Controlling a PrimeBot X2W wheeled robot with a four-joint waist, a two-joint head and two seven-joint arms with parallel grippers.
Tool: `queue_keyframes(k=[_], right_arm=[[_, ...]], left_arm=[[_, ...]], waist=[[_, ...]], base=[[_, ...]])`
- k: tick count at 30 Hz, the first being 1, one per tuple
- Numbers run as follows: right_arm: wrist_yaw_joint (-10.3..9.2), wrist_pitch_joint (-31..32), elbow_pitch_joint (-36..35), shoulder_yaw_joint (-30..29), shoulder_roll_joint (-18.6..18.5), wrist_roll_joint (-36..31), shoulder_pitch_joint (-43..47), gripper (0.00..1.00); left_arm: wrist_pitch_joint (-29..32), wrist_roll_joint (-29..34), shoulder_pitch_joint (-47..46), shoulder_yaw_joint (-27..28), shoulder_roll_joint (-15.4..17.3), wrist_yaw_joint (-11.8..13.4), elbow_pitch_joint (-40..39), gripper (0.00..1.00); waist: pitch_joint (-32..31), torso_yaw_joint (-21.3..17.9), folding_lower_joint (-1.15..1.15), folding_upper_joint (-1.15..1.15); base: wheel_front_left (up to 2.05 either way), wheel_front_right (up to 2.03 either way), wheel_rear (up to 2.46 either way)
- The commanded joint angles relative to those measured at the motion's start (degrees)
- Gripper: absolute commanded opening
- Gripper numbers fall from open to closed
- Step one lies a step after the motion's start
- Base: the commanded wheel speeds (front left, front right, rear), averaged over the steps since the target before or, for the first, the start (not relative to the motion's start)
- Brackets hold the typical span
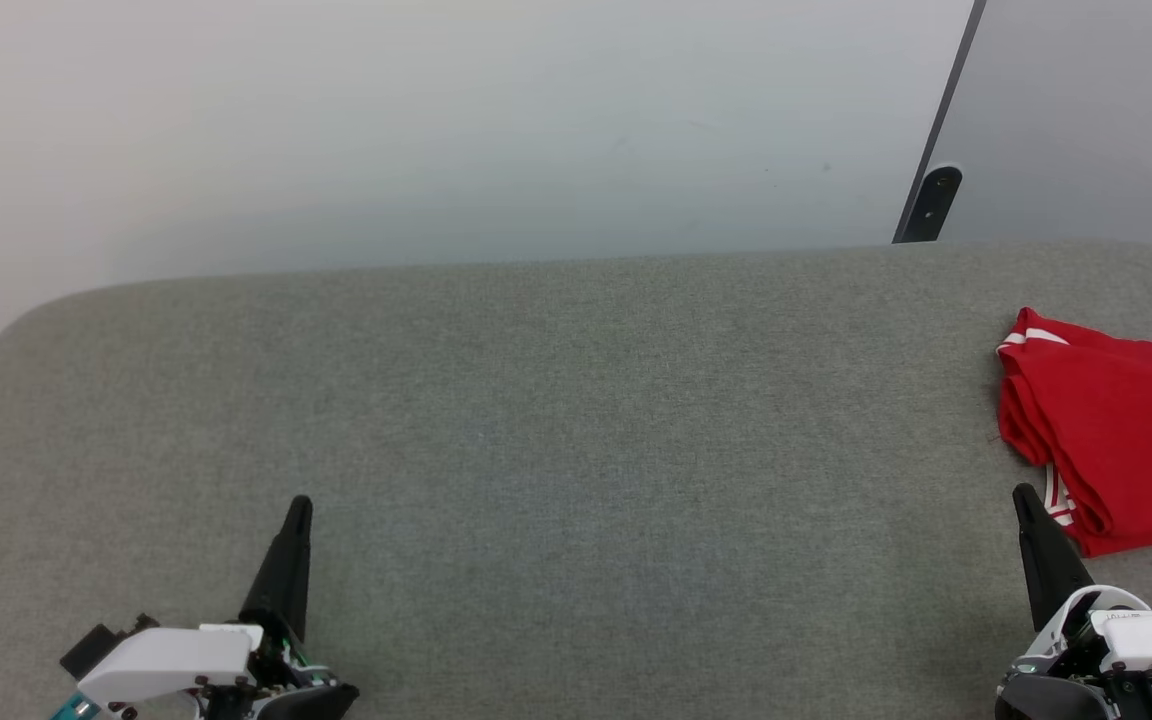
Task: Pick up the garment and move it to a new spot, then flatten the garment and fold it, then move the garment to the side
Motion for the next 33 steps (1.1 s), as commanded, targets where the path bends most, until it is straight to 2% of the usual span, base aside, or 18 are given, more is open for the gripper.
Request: queue_keyframes(k=[1, 33], right_arm=[[-0.06, -0.11, 0.03, -0.07, 0.22, 0.2, -0.27, 0.0], [-0.06, -0.12, 0.03, -0.05, 0.22, 0.22, -0.26, 0.0]], left_arm=[[0.12, -0.16, -0.65, 0.16, -0.06, -0.33, 0.09, 0.0], [0.1, -0.18, -0.64, 0.14, -0.06, -0.33, 0.07, 0.0]], waist=[[0.0, 0.0, 0.0, 0.0], [0.0, 0.0, 0.0, 0.0]], base=[[0.0, 0.0, 0.0], [0.0, 0.0, 0.0]])
